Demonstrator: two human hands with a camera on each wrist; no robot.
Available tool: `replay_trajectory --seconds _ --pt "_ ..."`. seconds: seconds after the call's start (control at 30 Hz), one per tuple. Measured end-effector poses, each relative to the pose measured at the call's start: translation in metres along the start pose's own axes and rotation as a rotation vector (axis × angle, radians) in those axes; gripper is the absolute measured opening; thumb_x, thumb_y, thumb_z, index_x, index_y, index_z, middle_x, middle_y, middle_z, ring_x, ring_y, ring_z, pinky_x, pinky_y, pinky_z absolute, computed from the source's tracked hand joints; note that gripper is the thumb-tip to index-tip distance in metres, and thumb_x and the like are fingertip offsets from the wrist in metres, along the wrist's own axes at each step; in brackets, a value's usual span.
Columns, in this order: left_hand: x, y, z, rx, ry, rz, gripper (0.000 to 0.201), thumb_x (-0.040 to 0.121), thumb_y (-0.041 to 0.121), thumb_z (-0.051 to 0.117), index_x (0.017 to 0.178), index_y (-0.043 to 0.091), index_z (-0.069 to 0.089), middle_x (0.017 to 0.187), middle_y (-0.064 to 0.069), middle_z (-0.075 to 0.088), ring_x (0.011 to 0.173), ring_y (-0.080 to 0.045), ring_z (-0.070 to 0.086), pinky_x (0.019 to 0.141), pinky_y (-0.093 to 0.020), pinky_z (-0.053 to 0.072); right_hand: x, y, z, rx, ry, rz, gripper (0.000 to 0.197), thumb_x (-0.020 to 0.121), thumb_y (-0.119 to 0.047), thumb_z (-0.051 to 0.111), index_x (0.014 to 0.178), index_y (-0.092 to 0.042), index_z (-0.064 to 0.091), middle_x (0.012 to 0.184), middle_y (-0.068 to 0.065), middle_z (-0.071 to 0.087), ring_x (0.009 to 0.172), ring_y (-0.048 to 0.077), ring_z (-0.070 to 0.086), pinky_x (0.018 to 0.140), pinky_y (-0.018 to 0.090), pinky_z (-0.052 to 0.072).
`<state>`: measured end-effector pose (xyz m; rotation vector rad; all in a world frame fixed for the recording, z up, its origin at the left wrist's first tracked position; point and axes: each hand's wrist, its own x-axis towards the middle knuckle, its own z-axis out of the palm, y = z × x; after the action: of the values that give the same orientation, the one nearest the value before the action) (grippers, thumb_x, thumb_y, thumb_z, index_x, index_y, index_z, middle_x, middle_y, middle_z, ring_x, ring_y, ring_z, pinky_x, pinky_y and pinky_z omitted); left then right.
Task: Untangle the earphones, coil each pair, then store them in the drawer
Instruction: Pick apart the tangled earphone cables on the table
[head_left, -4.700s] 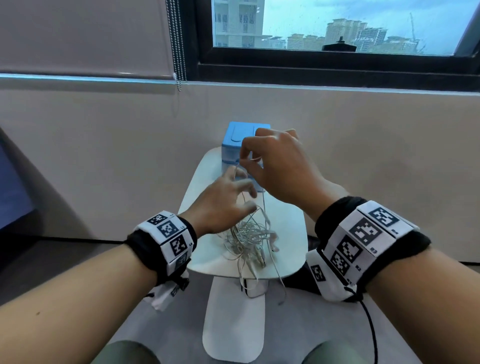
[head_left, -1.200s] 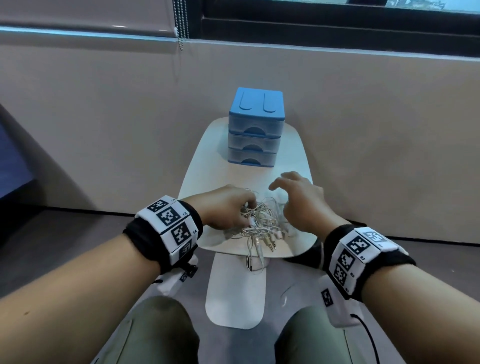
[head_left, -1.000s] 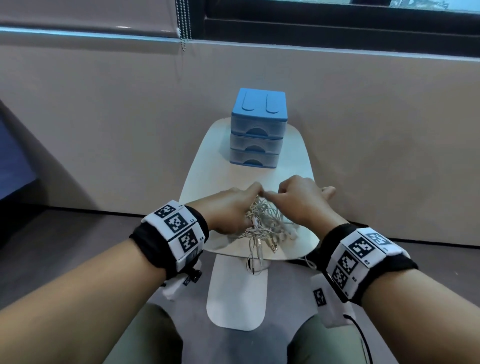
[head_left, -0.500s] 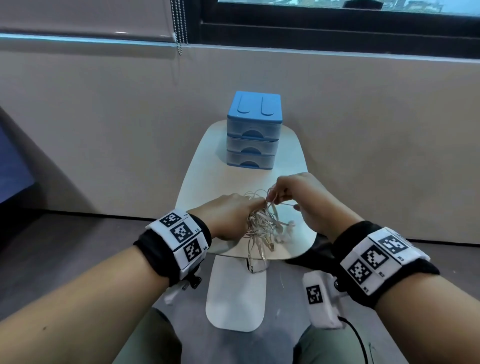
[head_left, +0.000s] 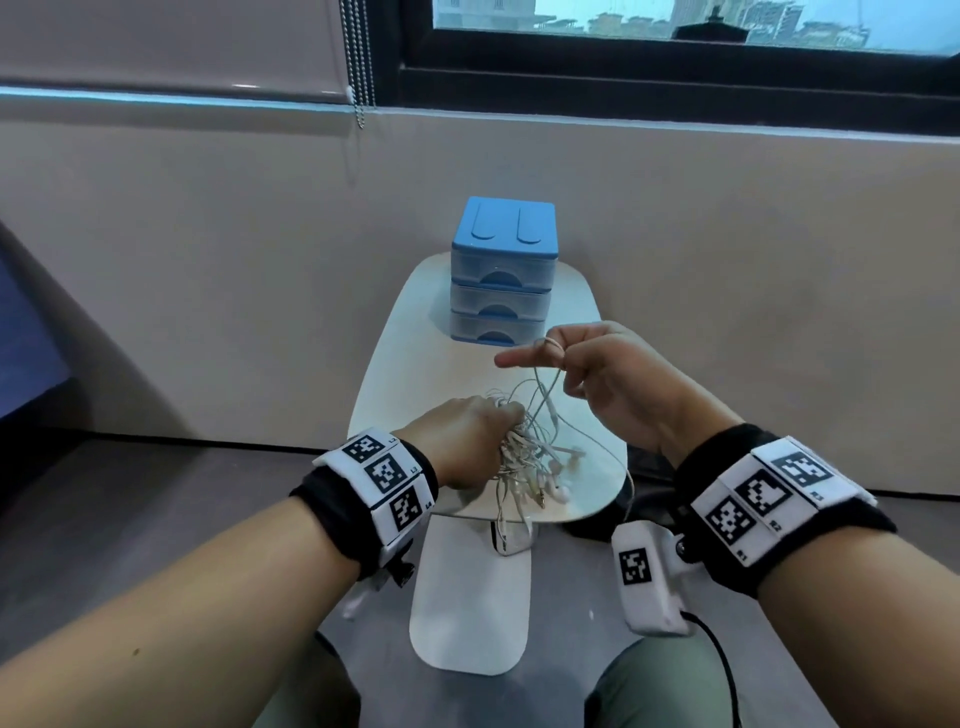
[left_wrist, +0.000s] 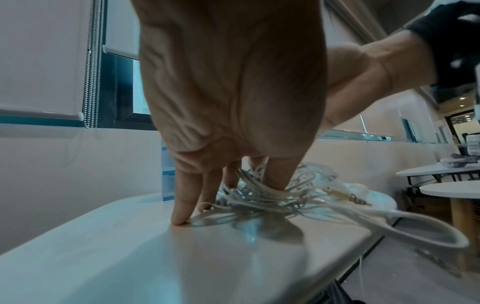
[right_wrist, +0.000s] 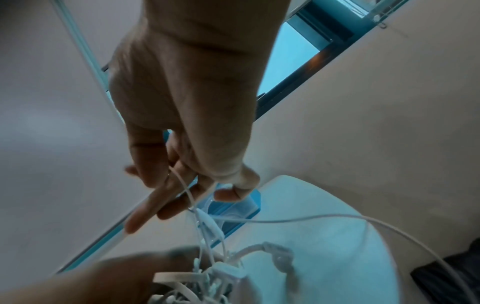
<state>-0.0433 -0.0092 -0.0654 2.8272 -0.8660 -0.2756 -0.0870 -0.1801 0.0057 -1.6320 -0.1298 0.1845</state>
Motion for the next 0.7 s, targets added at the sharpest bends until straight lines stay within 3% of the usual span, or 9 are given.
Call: replay_trajectory --seconds 0.13,0.27,0.3,0.33,0.4,0.53,0.57,0.63,0.7 --pt "0.006 0.002 0.002 0.028 0.010 -0.010 0.043 0.082 0.003 0.069 0.103 0.031 0.045 0.088 0.004 0.050 0.083 -0.025 0.056 0.069 -0.035 0.046 -0.001 -0.006 0.001 -0.005 0.013 -0.128 0.018 0.068 -0.018 0.054 0.051 -0.018 0.049 0.117 0.008 0.076 0.113 0.014 0.062 0.094 0.042 0.033" --pt "0.006 0.000 -0.001 0.019 -0.042 -0.028 0.047 0.081 0.001 0.068 0.114 0.030 0.051 0.096 0.000 0.054 0.084 -0.025 0.055 0.070 -0.035 0.047 0.003 -0.010 0.010 -0.193 0.126 -0.269 0.041 0.086 -0.009 0.069 0.049 0.005 0.057 0.105 0.029 0.073 0.110 0.001 0.067 0.094 0.021 0.046" --pt "0.006 0.000 -0.002 0.015 -0.051 -0.024 0.045 0.082 0.002 0.066 0.113 0.031 0.051 0.099 -0.001 0.055 0.086 -0.026 0.055 0.073 -0.035 0.048 0.006 -0.011 0.013 -0.246 0.172 -0.290 0.042 0.086 -0.007 0.071 0.052 0.012 0.056 0.099 0.031 0.073 0.109 0.002 0.069 0.095 0.025 0.051" --pt "0.006 0.000 -0.004 0.006 -0.064 -0.018 0.040 0.085 0.004 0.062 0.111 0.031 0.051 0.103 -0.002 0.058 0.090 -0.026 0.056 0.076 -0.036 0.049 0.008 -0.011 0.015 -0.282 0.222 -0.302 0.042 0.084 -0.010 0.073 0.055 0.016 0.056 0.092 0.031 0.074 0.108 0.012 0.072 0.097 0.038 0.054" --pt "0.006 -0.002 -0.013 -0.054 -0.119 -0.006 0.029 0.091 0.010 0.055 0.114 0.029 0.057 0.114 -0.003 0.063 0.098 -0.024 0.058 0.088 -0.035 0.050 0.010 -0.015 0.019 -0.272 0.271 -0.292 0.034 0.081 -0.013 0.071 0.058 0.010 0.063 0.081 0.026 0.074 0.092 0.031 0.075 0.087 0.052 0.056" --pt "0.002 -0.011 -0.039 -0.297 -0.182 -0.006 0.030 0.096 0.019 0.065 0.126 0.027 0.067 0.126 0.000 0.066 0.113 -0.018 0.060 0.102 -0.032 0.048 0.008 -0.026 0.024 -0.152 0.268 -0.196 0.018 0.095 -0.002 0.056 0.090 0.013 0.062 0.052 0.017 0.056 0.048 0.032 0.064 0.057 0.032 0.055" --pt "0.001 -0.012 -0.045 -0.351 -0.131 -0.011 0.022 0.097 0.020 0.066 0.117 0.028 0.070 0.125 -0.001 0.066 0.113 -0.018 0.061 0.100 -0.034 0.049 0.007 -0.027 0.024 -0.190 0.263 -0.176 0.021 0.100 -0.007 0.055 0.100 0.013 0.062 0.048 0.014 0.052 0.046 0.033 0.063 0.052 0.028 0.051" --pt "0.000 -0.014 -0.056 -0.367 0.083 -0.059 0.003 0.095 0.033 0.069 0.094 0.031 0.070 0.107 0.003 0.070 0.098 -0.014 0.064 0.079 -0.030 0.051 0.008 -0.026 0.024 -0.230 0.223 -0.172 0.024 0.106 -0.013 0.051 0.112 0.006 0.065 0.047 0.012 0.052 0.052 0.035 0.063 0.052 0.026 0.051" --pt "0.001 -0.014 -0.064 -0.326 0.297 -0.081 0.019 0.086 0.052 0.075 0.083 0.035 0.065 0.091 0.013 0.069 0.085 -0.007 0.064 0.073 -0.028 0.049 0.008 -0.024 0.023 -0.243 0.174 -0.195 0.024 0.107 -0.013 0.048 0.112 0.000 0.068 0.052 0.010 0.059 0.062 0.031 0.062 0.067 0.034 0.053"
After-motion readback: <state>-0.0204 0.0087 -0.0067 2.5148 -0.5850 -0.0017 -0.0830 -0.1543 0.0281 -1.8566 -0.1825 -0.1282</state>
